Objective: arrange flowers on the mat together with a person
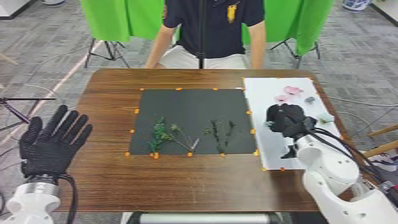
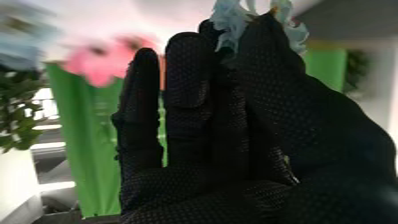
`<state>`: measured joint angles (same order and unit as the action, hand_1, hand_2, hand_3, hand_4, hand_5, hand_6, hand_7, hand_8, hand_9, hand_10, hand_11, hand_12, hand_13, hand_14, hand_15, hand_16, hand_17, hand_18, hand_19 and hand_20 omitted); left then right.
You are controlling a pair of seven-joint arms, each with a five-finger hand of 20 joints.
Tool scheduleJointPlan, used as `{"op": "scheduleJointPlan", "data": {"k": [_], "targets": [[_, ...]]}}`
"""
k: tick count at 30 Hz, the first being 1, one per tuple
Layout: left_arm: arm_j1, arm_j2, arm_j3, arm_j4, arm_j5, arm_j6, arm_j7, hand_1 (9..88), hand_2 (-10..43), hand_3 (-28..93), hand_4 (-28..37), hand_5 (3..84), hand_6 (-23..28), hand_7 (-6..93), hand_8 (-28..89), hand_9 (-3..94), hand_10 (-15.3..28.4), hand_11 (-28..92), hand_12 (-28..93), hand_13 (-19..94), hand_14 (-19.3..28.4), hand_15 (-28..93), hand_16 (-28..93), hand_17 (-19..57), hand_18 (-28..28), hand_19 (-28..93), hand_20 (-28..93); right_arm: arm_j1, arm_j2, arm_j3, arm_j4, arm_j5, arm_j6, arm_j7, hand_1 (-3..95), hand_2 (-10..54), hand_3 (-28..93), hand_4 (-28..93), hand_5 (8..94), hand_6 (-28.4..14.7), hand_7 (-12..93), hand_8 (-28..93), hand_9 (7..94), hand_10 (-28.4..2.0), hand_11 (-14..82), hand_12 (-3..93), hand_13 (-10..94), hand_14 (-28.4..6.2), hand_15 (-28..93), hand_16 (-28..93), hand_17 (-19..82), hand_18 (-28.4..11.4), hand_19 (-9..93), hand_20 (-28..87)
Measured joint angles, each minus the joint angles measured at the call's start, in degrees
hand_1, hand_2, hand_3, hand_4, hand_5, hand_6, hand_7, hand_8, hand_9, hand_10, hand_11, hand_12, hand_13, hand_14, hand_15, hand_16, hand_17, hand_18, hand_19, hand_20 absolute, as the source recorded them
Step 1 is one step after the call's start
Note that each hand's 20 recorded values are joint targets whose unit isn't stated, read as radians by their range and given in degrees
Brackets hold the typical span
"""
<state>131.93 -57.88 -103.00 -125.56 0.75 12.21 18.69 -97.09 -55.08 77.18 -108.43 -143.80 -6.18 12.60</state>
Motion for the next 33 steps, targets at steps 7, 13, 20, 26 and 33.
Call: {"op": "scheduleJointPlan", "data": {"k": [7,13,20,26,33], "targets": [[0.9,0.31,0.0,-0.05,0.0,0.09,-0.21,24.8,17.9,69,-28.3,44.3,8.0,11.8,-10,38.6,15.5,19,9,30,16.3,32,-6,-5.9,14.4,34,14,9.5,-1.7,-9.4,-3.2,10.7,-5.0,-0.3,58.6,-9.5,67,-28,57.6,2.4,41,-2,74.5,-6.0,11.8,41.5,61,-2.1,47,50,30,-15.8,69,37],[0.6,0.68,0.6,0.1,-0.02,0.16,-0.17,24.8,17.9,69,-28.3,44.3,8.0,11.9,-10,38.5,15.5,19,9,30,16.3,32,-6,-5.7,14.4,34,14,21.2,-6.7,-19.4,1.1,8.9,-8.2,-4.7,58.0,-9.5,67,-28,57.4,1.8,38,-3,73.3,-6.4,11.1,41.1,60,-2.6,47,49,30,-16.0,69,36],[0.1,1.17,1.32,0.2,-0.13,0.49,0.01,24.9,18.0,69,-28.3,44.4,8.0,12.0,-10,38.7,15.6,19,9,30,16.3,32,-6,-5.6,14.3,33,14,29.4,-13.5,-27.7,6.0,3.9,-10.8,-5.4,57.1,-9.5,68,-28,57.5,1.1,36,-3,72.1,-7.2,12.4,39.7,60,-3.1,48,48,30,-16.5,69,36],[-1.2,1.88,2.12,1.28,0.07,0.48,-0.1,24.8,18.0,69,-28.3,44.2,8.0,11.8,-10,38.2,15.5,19,9,29,16.3,32,-6,-5.5,14.1,33,14,33.5,-16.2,-36.6,8.6,6.2,-8.8,-4.7,53.3,-9.5,72,-28,57.8,1.1,35,-12,68.5,-8.6,19.5,32.2,59,-4.2,48,45,30,-16.7,69,34],[-1.8,3.09,2.35,1.63,0.41,0.36,0.08,25.0,17.9,69,-28.3,44.0,8.0,11.8,-10,38.2,15.4,19,9,29,16.2,32,-6,-5.4,14.0,33,14,36.6,-18.2,-46.9,14.5,11.1,3.3,3.7,53.3,-9.5,72,-28,57.9,0.4,34,-15,67.8,-9.4,20.8,30.2,59,-4.9,49,44,30,-17.1,70,33]]}}
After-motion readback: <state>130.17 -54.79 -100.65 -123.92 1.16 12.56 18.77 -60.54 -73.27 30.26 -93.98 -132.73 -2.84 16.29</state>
